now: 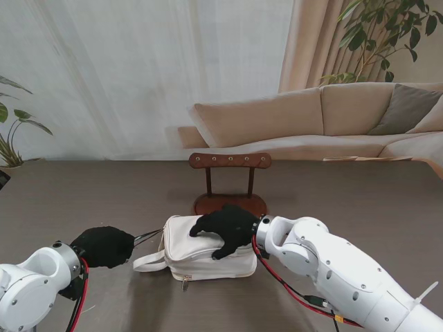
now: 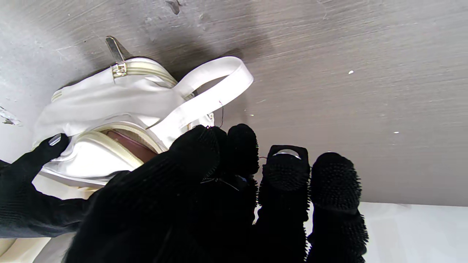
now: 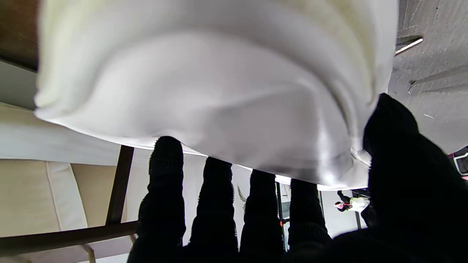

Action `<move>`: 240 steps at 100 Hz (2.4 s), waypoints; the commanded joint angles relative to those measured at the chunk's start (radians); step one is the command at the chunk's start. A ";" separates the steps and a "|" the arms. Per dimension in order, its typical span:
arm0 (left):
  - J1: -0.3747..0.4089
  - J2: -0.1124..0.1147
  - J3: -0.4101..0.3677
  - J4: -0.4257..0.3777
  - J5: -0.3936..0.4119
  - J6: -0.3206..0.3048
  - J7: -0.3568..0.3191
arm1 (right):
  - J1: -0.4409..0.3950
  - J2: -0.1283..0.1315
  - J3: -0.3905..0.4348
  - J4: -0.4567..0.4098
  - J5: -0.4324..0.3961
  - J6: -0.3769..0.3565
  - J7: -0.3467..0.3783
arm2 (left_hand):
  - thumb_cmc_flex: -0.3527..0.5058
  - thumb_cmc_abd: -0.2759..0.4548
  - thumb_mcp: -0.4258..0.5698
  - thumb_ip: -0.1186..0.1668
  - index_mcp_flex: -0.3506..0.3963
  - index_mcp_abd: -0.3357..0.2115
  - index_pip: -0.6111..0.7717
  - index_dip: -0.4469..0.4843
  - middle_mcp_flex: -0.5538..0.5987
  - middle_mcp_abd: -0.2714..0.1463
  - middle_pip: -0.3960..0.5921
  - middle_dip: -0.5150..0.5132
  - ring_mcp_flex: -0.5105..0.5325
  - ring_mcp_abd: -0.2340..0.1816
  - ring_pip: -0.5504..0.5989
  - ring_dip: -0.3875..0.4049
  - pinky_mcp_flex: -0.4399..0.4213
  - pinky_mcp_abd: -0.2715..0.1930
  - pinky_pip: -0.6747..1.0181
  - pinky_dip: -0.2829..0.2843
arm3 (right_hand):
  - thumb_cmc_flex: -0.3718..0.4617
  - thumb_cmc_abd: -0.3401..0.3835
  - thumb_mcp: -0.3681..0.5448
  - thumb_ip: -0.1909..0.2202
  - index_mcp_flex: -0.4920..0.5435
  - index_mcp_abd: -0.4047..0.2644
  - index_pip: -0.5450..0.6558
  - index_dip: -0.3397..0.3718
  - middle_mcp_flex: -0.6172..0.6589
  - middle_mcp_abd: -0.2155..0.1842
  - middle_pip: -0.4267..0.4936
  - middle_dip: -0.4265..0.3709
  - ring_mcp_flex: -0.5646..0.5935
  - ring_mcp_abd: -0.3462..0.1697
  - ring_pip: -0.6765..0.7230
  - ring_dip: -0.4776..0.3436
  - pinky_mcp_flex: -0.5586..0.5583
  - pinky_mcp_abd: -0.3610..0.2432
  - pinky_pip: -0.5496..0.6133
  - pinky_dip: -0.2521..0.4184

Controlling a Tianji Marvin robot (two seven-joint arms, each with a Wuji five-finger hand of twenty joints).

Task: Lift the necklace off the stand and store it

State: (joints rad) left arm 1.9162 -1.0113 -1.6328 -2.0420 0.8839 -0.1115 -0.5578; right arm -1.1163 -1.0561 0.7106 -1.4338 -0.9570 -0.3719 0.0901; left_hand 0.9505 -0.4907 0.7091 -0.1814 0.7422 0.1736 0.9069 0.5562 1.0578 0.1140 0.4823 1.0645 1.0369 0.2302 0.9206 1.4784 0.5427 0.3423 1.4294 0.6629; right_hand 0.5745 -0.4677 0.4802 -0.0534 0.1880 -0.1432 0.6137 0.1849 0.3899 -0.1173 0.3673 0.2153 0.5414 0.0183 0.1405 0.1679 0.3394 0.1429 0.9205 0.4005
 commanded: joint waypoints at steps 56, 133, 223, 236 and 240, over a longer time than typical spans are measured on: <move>0.015 0.007 -0.010 0.019 -0.026 0.018 -0.037 | -0.023 0.035 0.022 0.097 0.004 -0.007 0.053 | 0.023 0.008 0.036 -0.020 0.059 -0.008 0.089 0.006 0.082 0.085 0.072 0.014 0.021 -0.008 0.001 0.001 -0.002 0.002 0.018 -0.005 | 0.159 0.210 0.015 0.091 0.144 0.092 0.159 0.085 0.189 0.048 0.122 0.070 0.171 0.011 0.164 0.068 -0.148 -0.015 0.019 -0.037; 0.113 0.001 -0.009 -0.149 -0.010 -0.007 -0.040 | -0.050 0.045 0.081 0.013 0.112 -0.032 0.199 | 0.025 0.010 0.029 -0.018 0.057 -0.011 0.088 0.008 0.081 0.084 0.070 0.016 0.018 -0.017 0.003 0.003 -0.002 -0.003 0.018 -0.005 | -0.533 -0.021 0.267 -0.007 0.071 0.080 0.070 0.033 0.058 0.137 0.085 0.053 0.058 0.143 0.102 0.079 -0.224 0.062 -0.077 -0.017; 0.096 0.000 0.063 -0.072 0.005 0.004 0.005 | 0.300 -0.080 -0.299 -0.042 0.145 0.326 0.109 | 0.029 0.013 0.021 -0.015 0.059 -0.037 0.083 0.001 0.079 0.076 0.069 0.020 0.016 -0.016 0.003 0.005 -0.006 -0.006 0.015 -0.004 | -0.409 -0.044 0.228 -0.003 0.079 0.069 0.102 0.054 0.127 0.145 0.131 0.072 0.179 0.115 0.149 0.106 -0.074 0.030 0.024 0.049; 0.098 -0.001 0.067 -0.068 0.005 0.002 0.014 | 0.365 -0.112 -0.372 0.025 0.177 0.336 0.100 | 0.030 0.013 0.022 -0.015 0.058 -0.037 0.083 0.001 0.079 0.078 0.068 0.020 0.015 -0.016 0.003 0.005 -0.006 -0.006 0.015 -0.004 | -0.412 -0.053 0.232 -0.005 0.075 0.062 0.105 0.054 0.125 0.144 0.134 0.073 0.185 0.111 0.155 0.108 -0.072 0.027 0.030 0.043; 0.098 -0.001 0.069 -0.066 0.004 0.001 0.017 | 0.383 -0.124 -0.392 0.050 0.191 0.337 0.098 | 0.029 0.013 0.022 -0.015 0.059 -0.039 0.084 0.001 0.079 0.076 0.069 0.020 0.015 -0.016 0.003 0.005 -0.005 -0.006 0.015 -0.004 | -0.416 -0.055 0.232 -0.006 0.076 0.062 0.106 0.054 0.122 0.145 0.134 0.074 0.183 0.110 0.155 0.108 -0.074 0.027 0.031 0.041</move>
State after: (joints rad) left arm 2.0070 -1.0086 -1.5670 -2.1128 0.8891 -0.1103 -0.5252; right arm -0.7494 -1.1561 0.3284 -1.4083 -0.7782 -0.0365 0.1750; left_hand 0.9505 -0.4924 0.7091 -0.1814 0.7670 0.1848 0.9400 0.5527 1.1026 0.1563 0.5352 1.0731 1.0359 0.2291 0.9206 1.4784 0.5405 0.3419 1.4294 0.6625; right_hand 0.1636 -0.4846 0.7160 -0.0523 0.3111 -0.0814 0.7057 0.2315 0.5142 0.0116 0.4856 0.2715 0.7115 0.1332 0.2891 0.2648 0.5017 0.1854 0.9094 0.4183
